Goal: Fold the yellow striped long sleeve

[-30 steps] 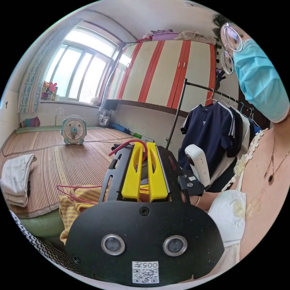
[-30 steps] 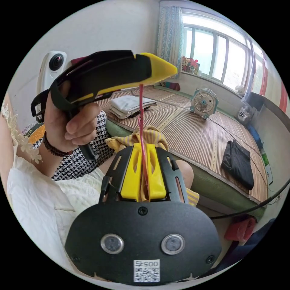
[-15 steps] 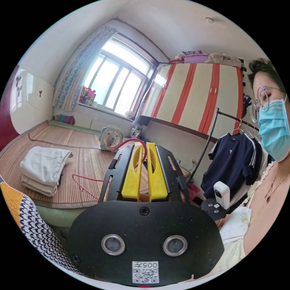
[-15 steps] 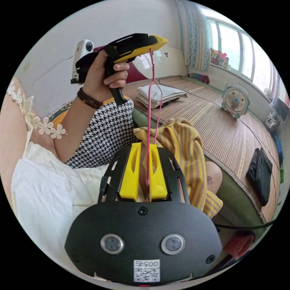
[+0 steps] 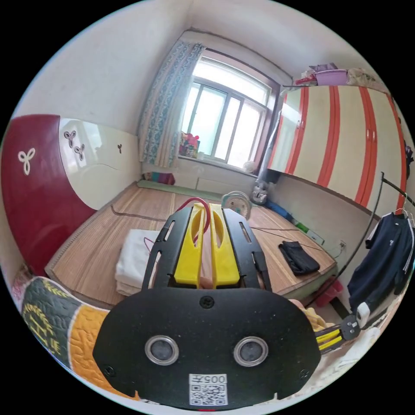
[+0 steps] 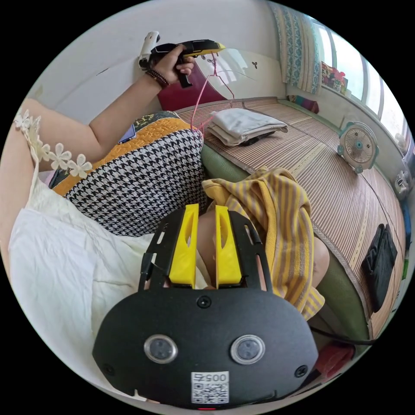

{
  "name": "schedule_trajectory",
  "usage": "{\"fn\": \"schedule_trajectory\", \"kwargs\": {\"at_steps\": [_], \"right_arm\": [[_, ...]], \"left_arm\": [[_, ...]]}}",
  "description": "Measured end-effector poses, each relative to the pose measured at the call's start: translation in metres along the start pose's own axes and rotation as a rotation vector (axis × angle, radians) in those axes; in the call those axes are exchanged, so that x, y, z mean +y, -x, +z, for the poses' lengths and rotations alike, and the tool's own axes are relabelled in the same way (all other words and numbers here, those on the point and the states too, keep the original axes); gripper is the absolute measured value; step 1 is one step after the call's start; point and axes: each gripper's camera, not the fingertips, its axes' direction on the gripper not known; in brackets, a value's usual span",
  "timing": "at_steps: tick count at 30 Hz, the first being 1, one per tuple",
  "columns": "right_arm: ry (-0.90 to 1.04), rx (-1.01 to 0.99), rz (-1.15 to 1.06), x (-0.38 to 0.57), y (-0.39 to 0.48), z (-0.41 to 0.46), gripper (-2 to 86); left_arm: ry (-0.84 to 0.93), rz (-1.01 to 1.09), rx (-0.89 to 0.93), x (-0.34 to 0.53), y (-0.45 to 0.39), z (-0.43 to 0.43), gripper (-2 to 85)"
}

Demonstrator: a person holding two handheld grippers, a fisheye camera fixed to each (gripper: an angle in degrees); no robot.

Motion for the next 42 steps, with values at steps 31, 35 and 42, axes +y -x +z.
{"fn": "schedule_trajectory", "kwargs": {"at_steps": [31,35,42], "right_arm": [[0.044,0.004,0.038,0.001,-0.016,-0.009,6.0],[-0.034,0.062,0.036,0.018,-0.014,-0.045,5.8],[-0.108,0.232,0.133,0.075,-0.028,-0.112,6.2]], "left_arm": [[0.093,-0.073,-0.566,0.072,0.081,0.082,6.5],[0.183,0.037,-0.317,0.123,0.009,0.099,6.5],[0.412,0.324,-0.015,0.205,-0.098,0.161,8.3]]}}
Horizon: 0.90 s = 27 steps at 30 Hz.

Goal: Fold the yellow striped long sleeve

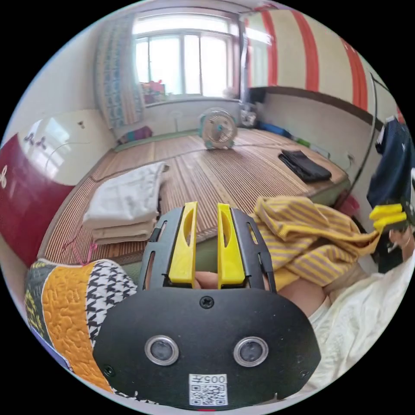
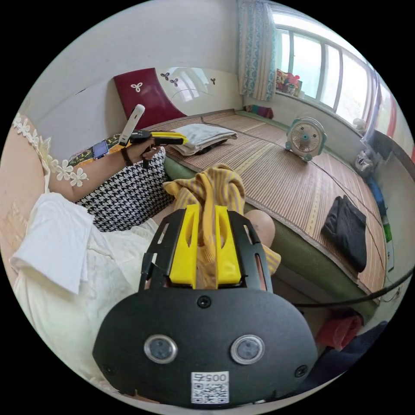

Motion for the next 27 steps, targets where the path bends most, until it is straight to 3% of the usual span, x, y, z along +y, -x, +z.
{"fn": "schedule_trajectory", "kwargs": {"at_steps": [11,19,23,27], "right_arm": [[0.168,0.029,0.079,0.085,0.000,-0.026,11.0],[0.183,0.039,0.123,0.089,-0.005,-0.007,9.8],[0.288,-0.008,0.081,0.082,-0.004,0.015,1.9],[0.230,0.067,0.117,0.068,-0.020,-0.004,-0.9]], "left_arm": [[0.091,0.100,0.093,-0.009,-0.061,0.076,8.1],[0.092,0.127,0.097,-0.016,-0.075,0.104,7.9],[0.085,0.103,0.088,-0.014,-0.068,0.111,7.9],[0.096,0.070,0.072,-0.011,-0.057,0.122,7.8]]}}
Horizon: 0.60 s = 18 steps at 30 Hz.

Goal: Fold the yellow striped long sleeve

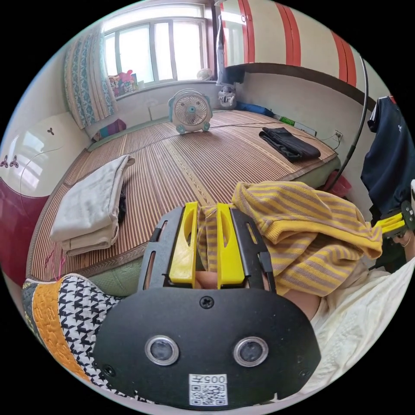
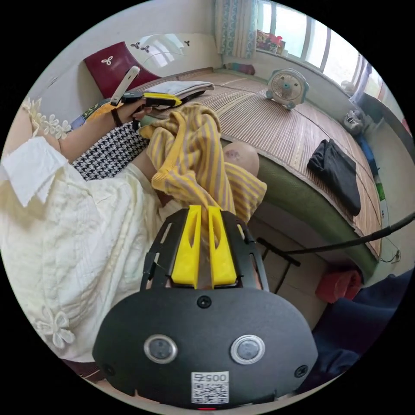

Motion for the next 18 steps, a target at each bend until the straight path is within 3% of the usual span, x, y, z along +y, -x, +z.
{"fn": "schedule_trajectory", "kwargs": {"at_steps": [6,11,18], "right_arm": [[-0.188,0.312,0.251,-0.016,-0.052,-0.054,-1.2],[-0.211,0.340,0.517,-0.009,-0.095,-0.058,-1.2],[-0.108,0.363,0.462,-0.018,-0.084,-0.024,-1.2]], "left_arm": [[0.010,-0.040,0.021,-0.011,0.010,0.026,7.9],[0.011,0.012,0.062,-0.033,0.003,0.050,7.9],[0.082,0.127,0.177,-0.082,-0.009,0.102,8.0]]}}
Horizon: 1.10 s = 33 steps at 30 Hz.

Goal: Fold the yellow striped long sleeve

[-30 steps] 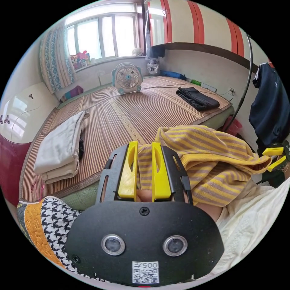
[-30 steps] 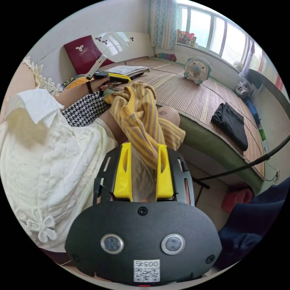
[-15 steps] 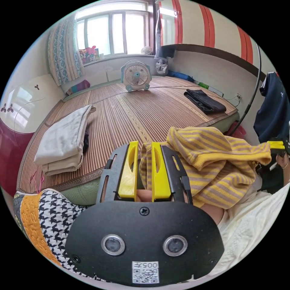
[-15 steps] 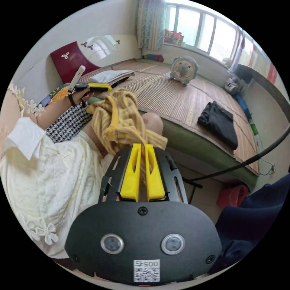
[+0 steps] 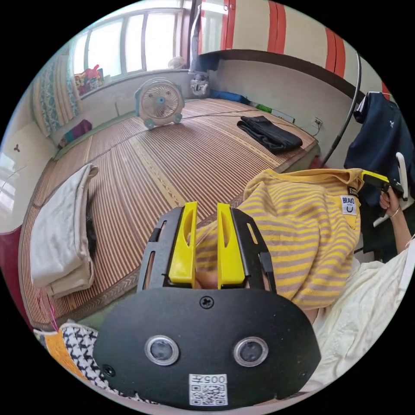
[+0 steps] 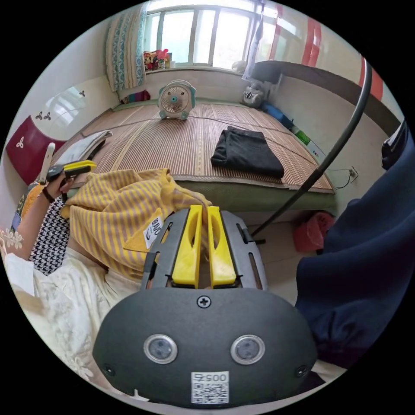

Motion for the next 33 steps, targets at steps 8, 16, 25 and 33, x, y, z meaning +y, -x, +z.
{"fn": "schedule_trajectory", "kwargs": {"at_steps": [8,16,25,33], "right_arm": [[0.028,-0.005,-0.019,-0.014,0.008,0.013,-1.1],[0.033,-0.005,-0.028,-0.018,0.012,0.020,-1.1],[0.027,-0.021,-0.001,-0.010,0.011,0.024,-1.1],[0.006,-0.019,0.000,0.004,0.018,0.019,-1.1]], "left_arm": [[0.127,0.104,0.243,-0.096,-0.007,0.091,8.1],[0.481,0.356,0.279,-0.151,-0.078,0.191,9.0],[0.538,0.457,0.147,-0.160,-0.133,0.212,9.2],[0.523,0.444,0.189,-0.168,-0.165,0.203,8.0]]}}
